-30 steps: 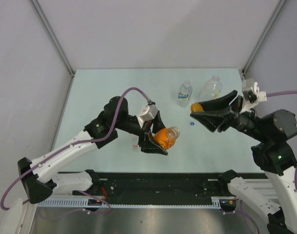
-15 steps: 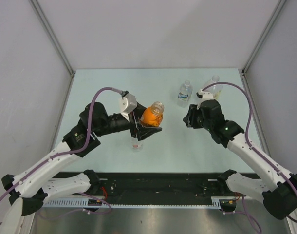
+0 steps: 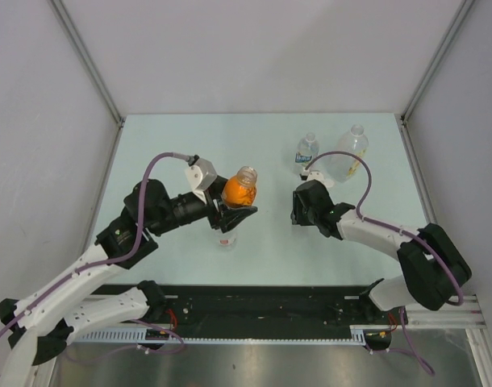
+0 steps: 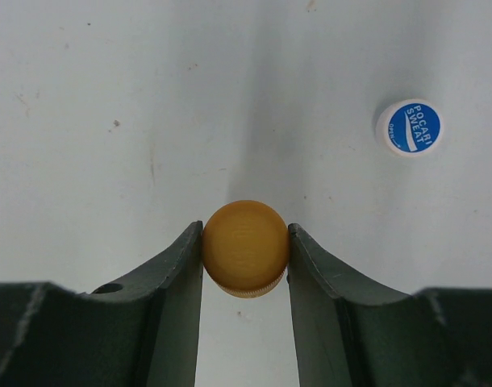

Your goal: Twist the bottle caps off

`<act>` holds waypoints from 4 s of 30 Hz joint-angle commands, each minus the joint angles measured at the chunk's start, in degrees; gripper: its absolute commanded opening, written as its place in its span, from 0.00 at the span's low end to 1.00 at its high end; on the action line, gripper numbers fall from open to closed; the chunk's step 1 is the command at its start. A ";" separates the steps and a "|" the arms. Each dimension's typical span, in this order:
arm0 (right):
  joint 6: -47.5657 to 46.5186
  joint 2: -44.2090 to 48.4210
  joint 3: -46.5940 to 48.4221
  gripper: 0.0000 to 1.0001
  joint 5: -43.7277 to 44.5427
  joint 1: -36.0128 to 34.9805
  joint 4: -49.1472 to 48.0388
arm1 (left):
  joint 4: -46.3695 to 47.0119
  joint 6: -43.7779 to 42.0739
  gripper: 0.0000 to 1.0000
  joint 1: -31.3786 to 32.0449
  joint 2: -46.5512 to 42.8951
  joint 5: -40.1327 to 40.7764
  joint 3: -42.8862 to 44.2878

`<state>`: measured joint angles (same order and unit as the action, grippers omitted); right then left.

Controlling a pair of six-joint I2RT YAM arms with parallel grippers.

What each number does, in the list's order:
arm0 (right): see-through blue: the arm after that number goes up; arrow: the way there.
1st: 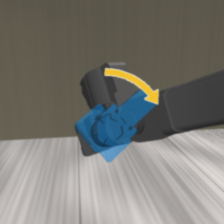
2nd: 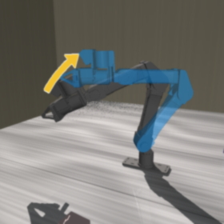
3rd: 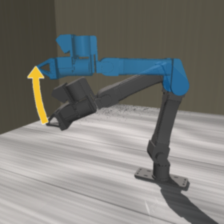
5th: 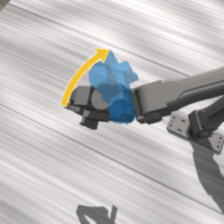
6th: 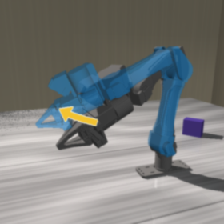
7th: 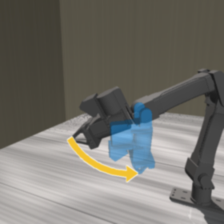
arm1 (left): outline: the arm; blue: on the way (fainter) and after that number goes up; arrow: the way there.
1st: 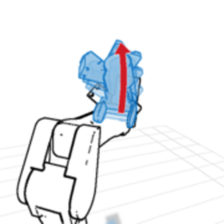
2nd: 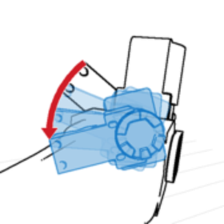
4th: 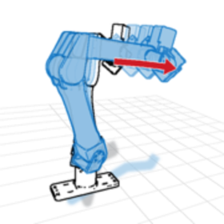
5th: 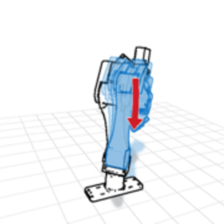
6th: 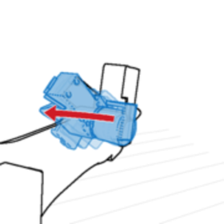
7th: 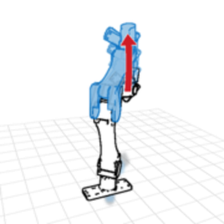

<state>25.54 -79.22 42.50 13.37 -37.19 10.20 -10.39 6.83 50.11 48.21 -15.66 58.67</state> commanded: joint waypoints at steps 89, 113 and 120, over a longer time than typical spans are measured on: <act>2.23 33.26 16.30 0.85 -24.79 -11.06 2.73 | 12.50 0.73 0.00 -0.62 12.70 -23.28 -1.46; 0.48 31.67 19.11 0.00 -23.65 -11.33 1.23 | 2.93 -5.07 0.99 -0.71 6.99 -6.85 -0.40; -1.19 31.23 21.74 0.00 -14.72 -10.45 1.14 | -0.85 -6.39 1.00 -0.80 2.69 7.90 -1.37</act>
<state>26.24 -48.27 60.38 -8.95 -48.36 12.99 -8.78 2.48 49.58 53.30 -19.44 56.01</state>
